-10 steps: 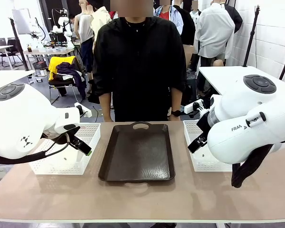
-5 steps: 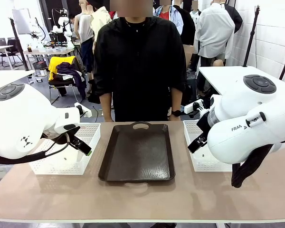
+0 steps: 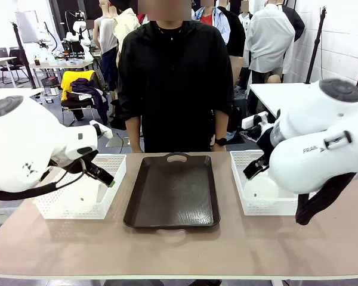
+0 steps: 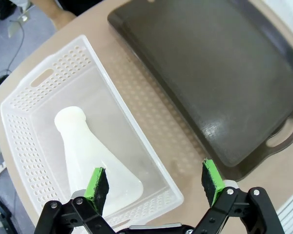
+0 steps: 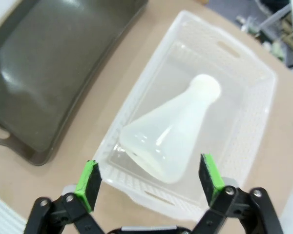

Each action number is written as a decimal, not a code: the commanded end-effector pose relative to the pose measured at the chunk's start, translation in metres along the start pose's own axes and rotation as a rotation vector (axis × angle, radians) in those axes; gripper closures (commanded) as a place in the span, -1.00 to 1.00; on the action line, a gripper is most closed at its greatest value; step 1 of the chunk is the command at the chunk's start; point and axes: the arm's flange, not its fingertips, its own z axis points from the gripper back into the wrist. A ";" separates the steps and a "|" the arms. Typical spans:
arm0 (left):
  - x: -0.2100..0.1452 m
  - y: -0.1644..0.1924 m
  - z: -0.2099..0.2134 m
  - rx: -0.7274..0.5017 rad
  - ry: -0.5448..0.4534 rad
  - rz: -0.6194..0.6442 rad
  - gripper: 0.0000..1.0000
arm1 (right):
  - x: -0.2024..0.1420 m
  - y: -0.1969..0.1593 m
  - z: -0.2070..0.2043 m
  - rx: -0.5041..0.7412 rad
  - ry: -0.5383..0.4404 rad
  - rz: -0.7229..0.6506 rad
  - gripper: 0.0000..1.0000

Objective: Prepare the laboratory tools.
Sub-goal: Pick up the Big flask that the person points to.

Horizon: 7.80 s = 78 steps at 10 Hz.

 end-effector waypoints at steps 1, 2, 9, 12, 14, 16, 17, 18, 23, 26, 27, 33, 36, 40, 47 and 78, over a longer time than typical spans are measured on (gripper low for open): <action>0.007 0.026 0.030 -0.115 -0.035 0.083 -1.00 | -0.027 -0.010 0.033 -0.020 0.052 -0.079 -1.00; 0.008 0.044 0.040 -0.179 -0.055 0.147 -1.00 | -0.037 -0.032 0.048 0.050 0.021 -0.130 -1.00; -0.016 0.151 0.089 -0.578 -0.156 0.385 -1.00 | -0.136 -0.153 0.089 0.485 -0.229 -0.353 -1.00; -0.037 0.183 0.100 -0.690 -0.184 0.451 -1.00 | -0.161 -0.180 0.081 0.565 -0.260 -0.400 -1.00; -0.060 0.202 0.104 -0.718 -0.187 0.450 -1.00 | -0.168 -0.192 0.077 0.601 -0.244 -0.429 -1.00; -0.082 0.219 0.104 -0.703 -0.060 0.450 -1.00 | -0.172 -0.199 0.074 0.652 -0.235 -0.442 -1.00; -0.091 0.222 0.103 -0.710 -0.048 0.479 -1.00 | -0.173 -0.199 0.075 0.666 -0.232 -0.433 -1.00; -0.098 0.224 0.102 -0.737 -0.050 0.509 -1.00 | -0.175 -0.201 0.074 0.685 -0.231 -0.432 -1.00; -0.101 0.216 0.103 -0.759 -0.082 0.538 -1.00 | -0.177 -0.206 0.065 0.694 -0.213 -0.439 -1.00; -0.093 0.209 0.105 -0.770 -0.102 0.525 -1.00 | -0.174 -0.207 0.065 0.693 -0.207 -0.436 -1.00; -0.089 0.207 0.104 -0.770 -0.107 0.531 -1.00 | -0.174 -0.207 0.065 0.684 -0.203 -0.440 -1.00; -0.091 0.211 0.102 -0.759 -0.085 0.518 -1.00 | -0.175 -0.204 0.067 0.676 -0.181 -0.449 -1.00; -0.091 0.211 0.102 -0.759 -0.085 0.518 -1.00 | -0.175 -0.204 0.067 0.676 -0.181 -0.449 -1.00; -0.091 0.211 0.102 -0.759 -0.085 0.518 -1.00 | -0.175 -0.204 0.067 0.676 -0.181 -0.449 -1.00; -0.091 0.211 0.102 -0.759 -0.085 0.518 -1.00 | -0.175 -0.204 0.067 0.676 -0.181 -0.449 -1.00; -0.091 0.211 0.102 -0.759 -0.085 0.518 -1.00 | 0.105 -0.124 -0.173 -0.127 0.653 -0.990 -1.00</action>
